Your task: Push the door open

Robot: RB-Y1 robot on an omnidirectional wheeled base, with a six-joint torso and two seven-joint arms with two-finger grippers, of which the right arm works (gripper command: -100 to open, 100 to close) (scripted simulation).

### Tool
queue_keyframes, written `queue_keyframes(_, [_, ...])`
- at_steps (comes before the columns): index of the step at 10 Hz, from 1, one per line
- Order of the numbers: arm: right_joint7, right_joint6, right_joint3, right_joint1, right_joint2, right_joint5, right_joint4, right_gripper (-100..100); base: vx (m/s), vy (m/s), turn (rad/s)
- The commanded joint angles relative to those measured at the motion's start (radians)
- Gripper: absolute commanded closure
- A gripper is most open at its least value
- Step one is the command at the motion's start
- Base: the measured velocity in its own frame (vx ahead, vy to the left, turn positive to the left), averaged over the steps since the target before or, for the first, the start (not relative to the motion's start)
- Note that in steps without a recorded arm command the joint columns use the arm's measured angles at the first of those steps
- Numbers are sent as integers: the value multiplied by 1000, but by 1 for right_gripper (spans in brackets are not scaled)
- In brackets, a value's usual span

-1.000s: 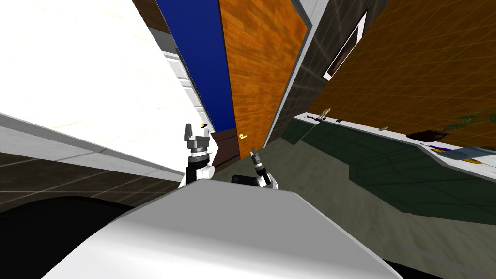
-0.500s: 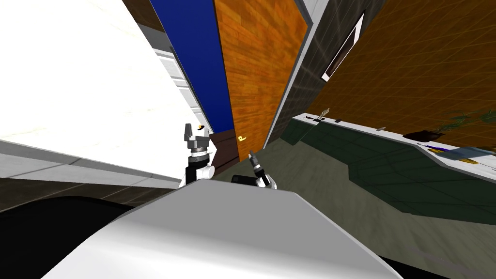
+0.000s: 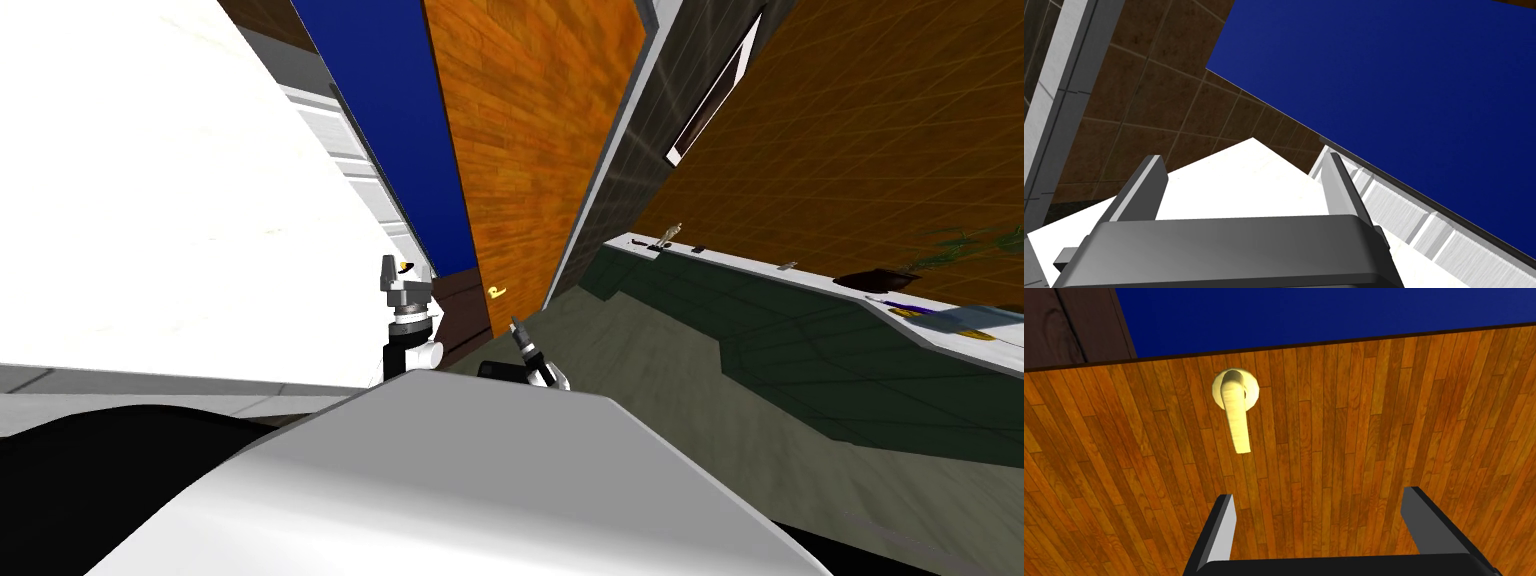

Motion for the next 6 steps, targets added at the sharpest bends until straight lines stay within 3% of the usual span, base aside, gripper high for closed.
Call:
queue_keyframes(1, [-4, -10, 15, -13, 0, -1, 35, -100, 109, 1, -28])
queue_keyframes(6, [-14, -32, 64, -44, -7, -4, 122, -100, 122, 23, -29])
